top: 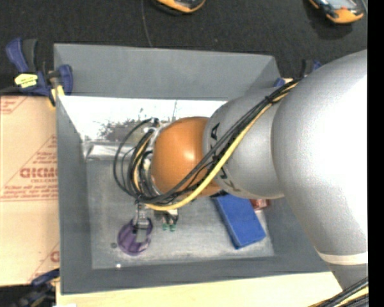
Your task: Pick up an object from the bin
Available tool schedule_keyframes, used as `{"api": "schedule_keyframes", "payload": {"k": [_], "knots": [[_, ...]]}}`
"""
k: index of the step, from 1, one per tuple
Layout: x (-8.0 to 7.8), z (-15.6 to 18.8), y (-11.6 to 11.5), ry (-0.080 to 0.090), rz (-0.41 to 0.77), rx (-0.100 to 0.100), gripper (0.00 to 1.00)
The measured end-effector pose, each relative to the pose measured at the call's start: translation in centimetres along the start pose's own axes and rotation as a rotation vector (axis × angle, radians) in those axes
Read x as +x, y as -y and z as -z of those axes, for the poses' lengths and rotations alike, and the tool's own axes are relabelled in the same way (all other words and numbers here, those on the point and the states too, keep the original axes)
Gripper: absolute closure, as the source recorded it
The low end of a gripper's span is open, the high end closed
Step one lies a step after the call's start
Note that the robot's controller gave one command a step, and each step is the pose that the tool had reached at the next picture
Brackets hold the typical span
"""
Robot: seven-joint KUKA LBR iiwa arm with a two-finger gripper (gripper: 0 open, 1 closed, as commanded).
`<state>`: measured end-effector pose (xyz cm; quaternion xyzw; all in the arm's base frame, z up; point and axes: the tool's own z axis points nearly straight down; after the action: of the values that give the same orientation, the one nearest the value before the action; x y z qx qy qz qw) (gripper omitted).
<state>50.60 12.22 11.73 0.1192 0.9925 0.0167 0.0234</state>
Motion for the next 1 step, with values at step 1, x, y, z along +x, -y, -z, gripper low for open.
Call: {"api": "schedule_keyframes", "payload": {"k": [1], "knots": [[0.0, 0.0, 0.0, 0.0, 0.0, 0.0, 0.0]]}}
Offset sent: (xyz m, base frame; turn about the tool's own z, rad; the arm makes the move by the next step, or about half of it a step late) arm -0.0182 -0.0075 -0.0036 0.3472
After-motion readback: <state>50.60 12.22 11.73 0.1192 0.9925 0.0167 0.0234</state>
